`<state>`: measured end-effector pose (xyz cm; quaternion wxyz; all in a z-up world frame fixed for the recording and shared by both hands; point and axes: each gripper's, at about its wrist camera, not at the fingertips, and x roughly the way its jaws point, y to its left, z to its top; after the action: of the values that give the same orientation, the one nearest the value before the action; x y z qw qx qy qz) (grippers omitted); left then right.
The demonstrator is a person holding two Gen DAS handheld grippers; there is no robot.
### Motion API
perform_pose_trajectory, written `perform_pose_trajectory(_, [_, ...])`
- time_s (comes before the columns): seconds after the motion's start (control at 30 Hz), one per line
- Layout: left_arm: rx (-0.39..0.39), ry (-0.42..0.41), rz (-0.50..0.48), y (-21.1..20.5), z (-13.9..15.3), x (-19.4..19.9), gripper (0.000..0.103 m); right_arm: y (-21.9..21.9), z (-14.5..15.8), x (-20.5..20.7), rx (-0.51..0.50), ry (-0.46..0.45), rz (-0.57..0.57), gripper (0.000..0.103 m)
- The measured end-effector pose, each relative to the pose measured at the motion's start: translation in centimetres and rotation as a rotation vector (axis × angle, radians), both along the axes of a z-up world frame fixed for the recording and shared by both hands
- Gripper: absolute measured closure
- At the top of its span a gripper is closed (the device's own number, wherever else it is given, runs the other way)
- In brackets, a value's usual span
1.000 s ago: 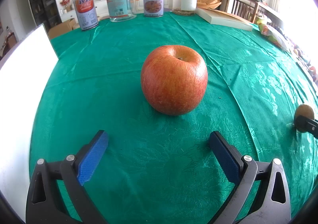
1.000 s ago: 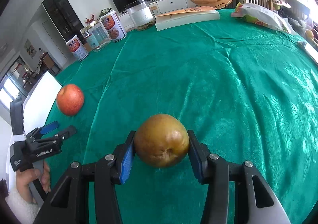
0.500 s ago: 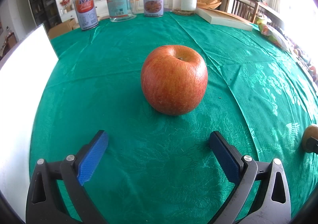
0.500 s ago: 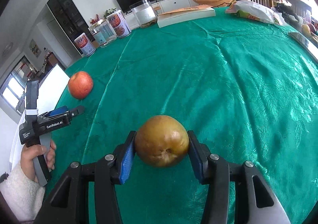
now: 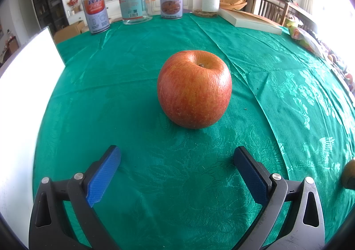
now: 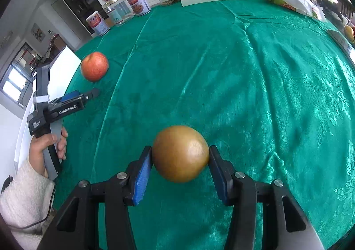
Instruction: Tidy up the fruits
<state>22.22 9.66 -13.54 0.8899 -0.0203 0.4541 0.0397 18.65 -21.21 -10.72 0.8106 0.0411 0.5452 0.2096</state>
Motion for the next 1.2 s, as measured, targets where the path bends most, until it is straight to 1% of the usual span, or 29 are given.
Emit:
perform_pose_trajectory(0.07, [0.0, 0.0, 0.0, 0.0, 0.0, 0.0, 0.001, -0.1, 0.0, -0.5, -0.013, 0.005, 0.007, 0.053])
perform_pose_trajectory(0.17, [0.0, 0.0, 0.0, 0.0, 0.0, 0.0, 0.001, -0.1, -0.1, -1.0, -0.047, -0.015, 0.018, 0.053])
perform_pose_trajectory(0.27, [-0.016, -0.001, -0.01, 0.2, 0.1, 0.0, 0.002, 0.0, -0.2, -1.2, -0.054, -0.026, 0.019, 0.053])
perform_pose_trajectory(0.3, [-0.03, 0.006, -0.028, 0.3, 0.2, 0.0, 0.002, 0.0, -0.2, -1.2, -0.058, -0.03, 0.019, 0.053])
perform_pose_trajectory(0.37, [-0.098, 0.008, -0.078, 0.7, 0.7, 0.2, 0.002, 0.1, -0.1, -1.5, -0.064, -0.038, 0.016, 0.053])
perform_pose_trajectory(0.4, [-0.119, -0.009, -0.085, 0.9, 1.3, 0.3, 0.002, 0.1, -0.1, -1.6, -0.062, -0.04, 0.011, 0.053])
perform_pose_trajectory(0.43, [-0.12, -0.032, -0.092, 0.8, 1.8, 0.4, 0.002, 0.0, -0.1, -1.6, -0.055, -0.04, 0.002, 0.053])
perform_pose_trajectory(0.5, [-0.09, -0.066, -0.113, 0.1, 2.9, 1.3, 0.002, -0.3, -0.2, -1.6, -0.037, -0.038, -0.015, 0.053])
perform_pose_trajectory(0.53, [-0.067, -0.066, -0.127, -0.4, 3.2, 2.0, 0.002, -0.4, -0.2, -1.6, -0.031, -0.037, -0.023, 0.053])
perform_pose_trajectory(0.6, [-0.001, -0.023, -0.144, -1.4, 2.9, 4.0, 0.002, -0.5, -0.1, -1.7, -0.027, -0.036, -0.034, 0.053])
perform_pose_trajectory(0.63, [0.03, 0.003, -0.133, -1.6, 2.6, 4.9, 0.003, -0.5, -0.1, -1.7, -0.028, -0.036, -0.037, 0.053])
perform_pose_trajectory(0.67, [0.035, 0.018, -0.126, -1.6, 2.3, 5.5, 0.004, -0.6, -0.1, -1.8, -0.028, -0.033, -0.042, 0.053])
perform_pose_trajectory(0.7, [0.009, 0.02, -0.129, -1.4, 2.2, 5.9, 0.005, -0.7, -0.1, -1.9, -0.024, -0.029, -0.048, 0.053])
perform_pose_trajectory(0.73, [-0.02, 0.013, -0.127, -1.2, 2.2, 6.0, 0.009, -0.9, -0.1, -1.9, -0.013, -0.022, -0.056, 0.053])
perform_pose_trajectory(0.77, [-0.007, 0.014, -0.107, -1.0, 2.2, 6.1, 0.033, -1.2, -0.1, -1.9, 0.003, -0.013, -0.066, 0.053])
perform_pose_trajectory(0.83, [-0.033, 0.016, -0.103, -0.6, 2.2, 5.7, 0.034, -1.8, -0.2, -1.9, 0.043, 0.008, -0.095, 0.054])
perform_pose_trajectory(0.9, [-0.093, 0.024, -0.092, 0.0, 2.6, 4.6, 0.035, -2.4, 0.1, -2.0, 0.089, 0.02, -0.123, 0.054])
perform_pose_trajectory(0.97, [-0.202, -0.005, -0.077, 0.6, 4.5, 2.2, 0.035, -2.3, 0.7, -2.1, 0.123, 0.023, -0.134, 0.054])
perform_pose_trajectory(1.07, [-0.395, -0.071, -0.085, 1.9, 9.4, -3.5, 0.035, -0.1, 2.4, -2.1, 0.165, 0.023, -0.09, 0.054])
perform_pose_trajectory(1.17, [-0.59, -0.119, -0.108, 4.2, 14.8, -10.2, 0.034, 4.9, 5.1, -2.5, 0.219, 0.002, 0.024, 0.054])
perform_pose_trajectory(1.2, [-0.63, -0.139, -0.109, 5.5, 16.6, -12.4, 0.034, 7.0, 6.2, -2.7, 0.24, -0.007, 0.069, 0.054])
